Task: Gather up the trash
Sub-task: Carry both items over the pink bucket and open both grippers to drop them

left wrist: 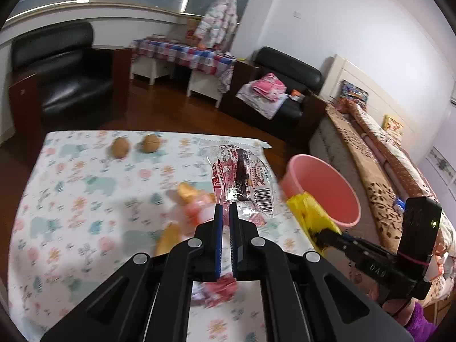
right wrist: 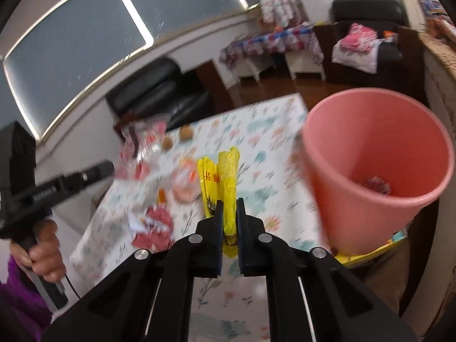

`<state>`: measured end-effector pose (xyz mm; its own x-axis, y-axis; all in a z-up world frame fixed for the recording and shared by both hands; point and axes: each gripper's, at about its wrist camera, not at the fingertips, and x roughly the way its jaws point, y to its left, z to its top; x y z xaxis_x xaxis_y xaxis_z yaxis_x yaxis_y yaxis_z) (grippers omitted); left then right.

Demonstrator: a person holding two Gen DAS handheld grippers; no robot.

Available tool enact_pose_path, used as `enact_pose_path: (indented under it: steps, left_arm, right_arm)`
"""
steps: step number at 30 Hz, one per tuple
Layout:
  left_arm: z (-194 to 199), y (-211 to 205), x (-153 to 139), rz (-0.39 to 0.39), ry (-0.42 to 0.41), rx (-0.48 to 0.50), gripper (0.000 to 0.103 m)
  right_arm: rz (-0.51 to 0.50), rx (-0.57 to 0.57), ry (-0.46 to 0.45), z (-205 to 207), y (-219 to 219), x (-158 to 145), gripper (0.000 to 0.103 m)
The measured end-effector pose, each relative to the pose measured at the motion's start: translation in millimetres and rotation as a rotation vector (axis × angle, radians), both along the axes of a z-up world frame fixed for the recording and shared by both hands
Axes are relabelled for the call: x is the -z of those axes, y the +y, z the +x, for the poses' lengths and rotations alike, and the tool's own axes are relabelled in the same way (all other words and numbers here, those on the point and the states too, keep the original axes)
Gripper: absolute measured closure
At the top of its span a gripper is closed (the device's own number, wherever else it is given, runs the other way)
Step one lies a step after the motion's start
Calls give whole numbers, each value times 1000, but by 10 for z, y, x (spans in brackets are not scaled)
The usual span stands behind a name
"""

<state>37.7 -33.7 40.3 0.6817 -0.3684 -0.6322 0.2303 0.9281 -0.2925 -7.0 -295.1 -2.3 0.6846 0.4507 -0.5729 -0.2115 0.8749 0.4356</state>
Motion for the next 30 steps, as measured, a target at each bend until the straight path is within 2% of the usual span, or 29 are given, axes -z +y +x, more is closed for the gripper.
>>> enact_pose_path:
  steps: [6,12,16,21,30]
  left_arm:
    - [196,-482,-71,-23,0,93,99]
    - [355,-1010,-96,-21,2,179,99]
    - [520,-1366,-48,-27,28,222,99]
    - [675,-1782,108,12,57,252,99]
    - [880,-2115,473,74,138,243,99]
  right_arm:
    - [-7,165,-34,36,-484,-175,95]
    - [-19,294,-9,109,-843,-139,95]
    - [-35,333,20,173,-995,-54,95]
    - [-53,370,56,270,-1116,79,94]
    - [-58,392,113,419,-1252,295,94]
